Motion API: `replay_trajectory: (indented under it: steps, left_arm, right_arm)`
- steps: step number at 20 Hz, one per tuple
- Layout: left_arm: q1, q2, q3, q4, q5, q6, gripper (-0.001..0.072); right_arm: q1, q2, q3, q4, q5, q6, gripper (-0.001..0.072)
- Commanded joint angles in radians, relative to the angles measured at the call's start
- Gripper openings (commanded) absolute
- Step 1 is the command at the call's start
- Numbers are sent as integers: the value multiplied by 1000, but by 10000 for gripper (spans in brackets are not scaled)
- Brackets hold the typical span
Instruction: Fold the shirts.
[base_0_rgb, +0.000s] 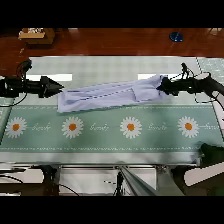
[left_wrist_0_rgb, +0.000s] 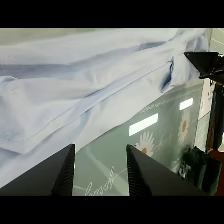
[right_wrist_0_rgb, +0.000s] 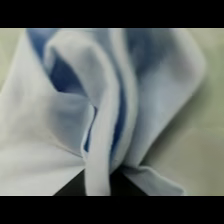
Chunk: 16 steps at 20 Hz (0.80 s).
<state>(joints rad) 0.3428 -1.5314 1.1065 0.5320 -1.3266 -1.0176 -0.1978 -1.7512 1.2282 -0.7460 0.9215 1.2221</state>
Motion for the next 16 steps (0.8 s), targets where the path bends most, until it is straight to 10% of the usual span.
replay_trajectory:
  steps: [1,4,7,16]
  left_arm:
    - [-2,1,1,-11,-7,0,362]
    - [-13,1,1,-129,-24,0,360]
    - [-86,1,1,-247,-26,6,110]
    - [-625,-9,1,-271,328,14,70]
  right_arm:
    - [12,42,70,-36,89,-27,27]
    - [13,167,114,-123,148,-2,27]
    - [13,309,119,-187,204,29,27]
    - [89,600,118,-323,347,171,27]
